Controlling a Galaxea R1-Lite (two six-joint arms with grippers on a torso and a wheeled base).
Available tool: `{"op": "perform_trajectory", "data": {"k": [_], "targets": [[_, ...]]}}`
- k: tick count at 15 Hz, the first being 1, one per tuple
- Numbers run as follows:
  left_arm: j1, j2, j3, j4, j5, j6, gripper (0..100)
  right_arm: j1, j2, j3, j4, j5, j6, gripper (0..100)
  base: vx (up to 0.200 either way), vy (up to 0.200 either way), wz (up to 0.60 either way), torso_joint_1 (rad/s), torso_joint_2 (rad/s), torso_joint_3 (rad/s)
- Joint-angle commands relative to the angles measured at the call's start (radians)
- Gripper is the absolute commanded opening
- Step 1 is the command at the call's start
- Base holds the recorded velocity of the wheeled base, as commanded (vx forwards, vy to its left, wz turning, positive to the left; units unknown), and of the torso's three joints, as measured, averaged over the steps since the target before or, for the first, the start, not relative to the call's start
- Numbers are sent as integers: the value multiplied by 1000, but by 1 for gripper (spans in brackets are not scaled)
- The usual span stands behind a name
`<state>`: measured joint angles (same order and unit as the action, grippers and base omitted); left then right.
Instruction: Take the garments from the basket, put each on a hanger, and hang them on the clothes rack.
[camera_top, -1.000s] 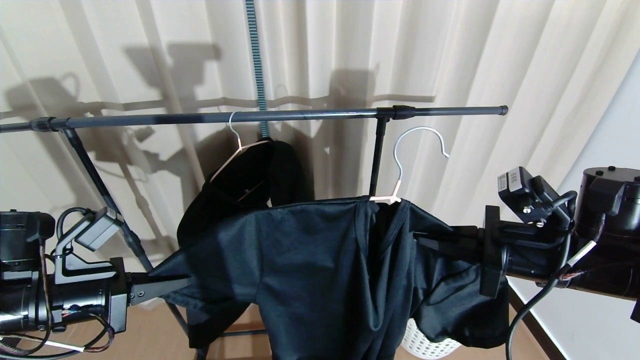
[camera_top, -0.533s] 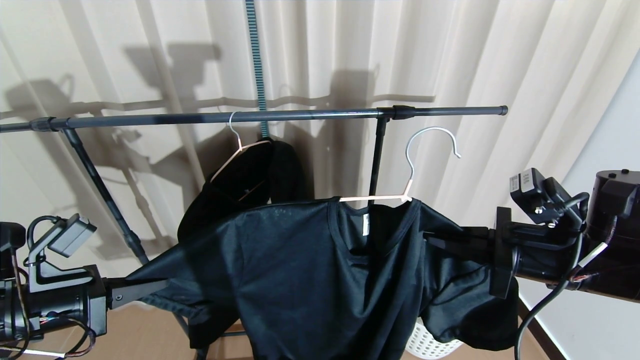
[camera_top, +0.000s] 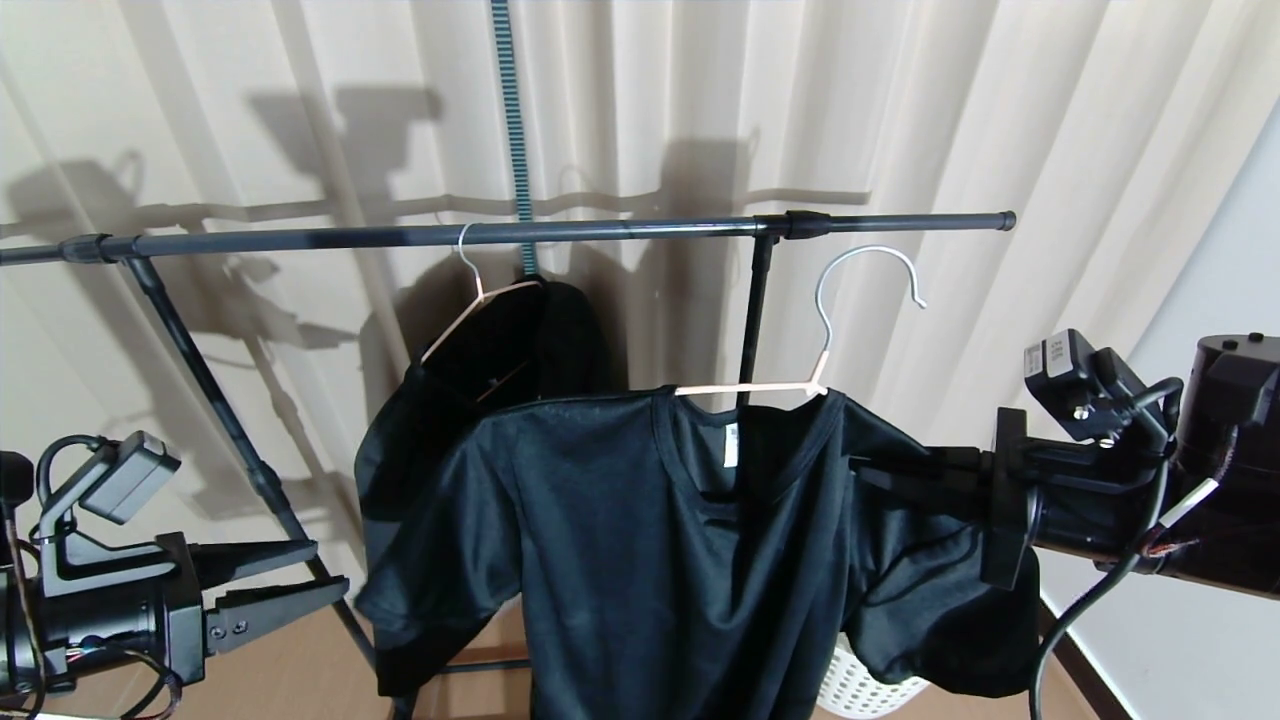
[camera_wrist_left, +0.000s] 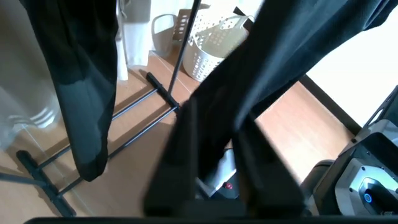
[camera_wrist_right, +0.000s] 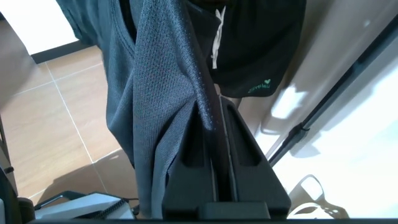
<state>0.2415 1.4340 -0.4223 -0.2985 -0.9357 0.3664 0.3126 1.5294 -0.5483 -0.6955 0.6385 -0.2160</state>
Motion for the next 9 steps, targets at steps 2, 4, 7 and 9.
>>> {"op": "perform_trajectory", "data": {"k": [2,4,7,9], "targets": [[4,-27,-10,-1,-52,-4,100,0,6,-10,2,1,-2,0,0,0,0,0,0,0],[-41,-57,-98,7,-57,-61,100,10,14,4,4,3,-3,0,0,0,0,0,0,0],[-177,-84,-222,6,-54,-254,100,34,29,25,1,27,-8,0,0,0,0,0,0,0],[-275,-76,-328,36,-51,-274,100,62,52,28,1,27,-20,0,0,0,0,0,0,0]]}}
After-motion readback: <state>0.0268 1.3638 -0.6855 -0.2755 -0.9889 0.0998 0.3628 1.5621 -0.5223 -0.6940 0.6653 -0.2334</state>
